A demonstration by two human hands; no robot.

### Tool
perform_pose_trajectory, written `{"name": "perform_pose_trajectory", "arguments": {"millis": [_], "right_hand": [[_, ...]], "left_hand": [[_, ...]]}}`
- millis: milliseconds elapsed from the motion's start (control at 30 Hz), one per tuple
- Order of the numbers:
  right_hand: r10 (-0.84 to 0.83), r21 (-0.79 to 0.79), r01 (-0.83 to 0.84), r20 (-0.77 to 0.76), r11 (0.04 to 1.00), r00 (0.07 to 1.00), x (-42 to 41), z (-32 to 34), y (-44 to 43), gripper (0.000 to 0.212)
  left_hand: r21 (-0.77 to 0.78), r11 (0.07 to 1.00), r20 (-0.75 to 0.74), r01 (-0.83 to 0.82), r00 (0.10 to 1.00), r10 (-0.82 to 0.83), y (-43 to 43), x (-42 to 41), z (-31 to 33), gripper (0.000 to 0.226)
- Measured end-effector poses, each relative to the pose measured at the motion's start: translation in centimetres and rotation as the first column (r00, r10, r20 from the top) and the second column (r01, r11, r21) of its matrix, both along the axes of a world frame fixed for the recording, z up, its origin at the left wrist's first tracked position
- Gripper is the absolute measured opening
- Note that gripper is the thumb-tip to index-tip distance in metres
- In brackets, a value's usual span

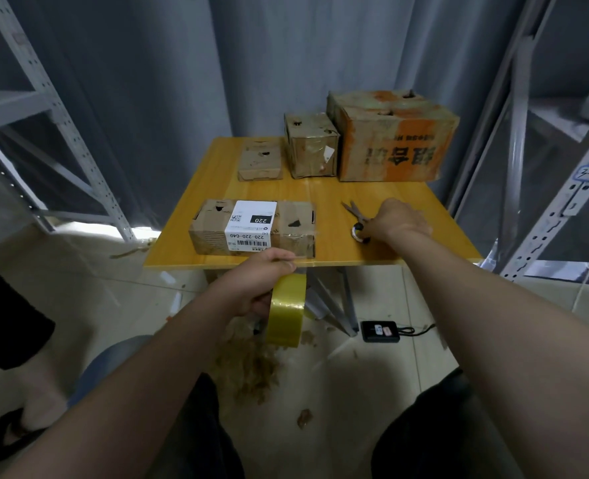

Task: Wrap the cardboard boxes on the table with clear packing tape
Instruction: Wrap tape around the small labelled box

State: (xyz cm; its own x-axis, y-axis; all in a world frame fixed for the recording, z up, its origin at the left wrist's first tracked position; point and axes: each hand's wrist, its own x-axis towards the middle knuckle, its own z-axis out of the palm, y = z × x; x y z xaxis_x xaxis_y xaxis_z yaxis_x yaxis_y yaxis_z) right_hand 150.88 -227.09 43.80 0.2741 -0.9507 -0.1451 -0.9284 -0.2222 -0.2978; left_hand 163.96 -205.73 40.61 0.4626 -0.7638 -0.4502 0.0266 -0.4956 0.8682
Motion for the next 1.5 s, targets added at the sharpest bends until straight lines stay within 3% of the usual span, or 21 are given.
{"name": "perform_pose_trajectory", "arguments": {"millis": [100, 167, 233, 333, 467, 533, 633, 733, 1033, 1200, 1333, 1500], "right_hand": [[0.031, 0.082, -0.047, 0.185, 0.996, 0.982, -1.2, 1.0, 0.8, 0.036], [-0.002, 0.278, -0.145, 0.470, 0.950, 0.883, -1.4, 1.9, 1.4, 0.030], [0.004, 0.422, -0.346, 0.628, 0.838, 0.778, -1.7, 3.2, 2.0, 0.031], [0.177, 0.572, -0.518, 0.545, 0.636, 0.819, -2.4, 4.2, 2.2, 0.042], [0.368, 0.727, -0.470, 0.313, 0.501, 0.875, -3.8, 4.2, 1.8, 0.063], [0.445, 0.742, -0.433, 0.201, 0.512, 0.872, -4.4, 4.1, 1.9, 0.061], [0.481, 0.712, -0.391, 0.086, 0.583, 0.873, -4.9, 4.2, 2.1, 0.035], [0.493, 0.684, -0.381, 0.036, 0.622, 0.869, -4.8, 4.0, 2.3, 0.036], [0.480, 0.663, -0.387, 0.048, 0.641, 0.876, -1.9, 3.2, 3.6, 0.063], [0.475, 0.647, -0.450, 0.152, 0.615, 0.867, -0.8, 2.1, 4.6, 0.057], [0.469, 0.658, -0.486, 0.221, 0.576, 0.855, -0.4, 1.7, 5.0, 0.036], [0.459, 0.618, -0.507, 0.252, 0.601, 0.852, -0.6, 1.5, 5.0, 0.032]], "left_hand": [[0.007, 1.000, 0.015, -0.010, 1.000, 0.010, 0.6, -0.1, 0.3, 0.021], [0.003, 1.000, 0.038, -0.011, 0.999, 0.011, 1.1, -0.1, 0.5, 0.018], [0.009, 1.000, 0.062, -0.008, 0.998, 0.008, 1.4, -0.2, 0.8, 0.018], [0.029, 0.999, 0.044, -0.019, 0.999, 0.017, 1.7, -0.3, 0.9, 0.020], [0.054, 0.998, 0.021, -0.025, 1.000, 0.024, 1.8, -0.5, 0.9, 0.013], [0.056, 0.998, 0.014, -0.040, 0.999, 0.040, 1.7, -0.5, 0.8, 0.009], [0.054, 0.997, 0.008, -0.053, 0.999, 0.053, 1.6, -0.5, 0.7, 0.008], [0.053, 0.997, -0.002, -0.062, 0.998, 0.062, 1.5, -0.3, 0.6, 0.008], [0.061, 0.997, -0.026, -0.055, 0.998, 0.057, 1.4, -0.1, 0.6, 0.015], [0.057, 0.997, -0.020, -0.051, 0.998, 0.052, 1.4, -0.2, 0.8, 0.015], [0.063, 0.997, -0.021, -0.044, 0.999, 0.045, 1.3, -0.1, 0.8, 0.026], [0.068, 0.997, -0.032, -0.044, 0.998, 0.046, 1.0, 0.2, 0.4, 0.024]]}}
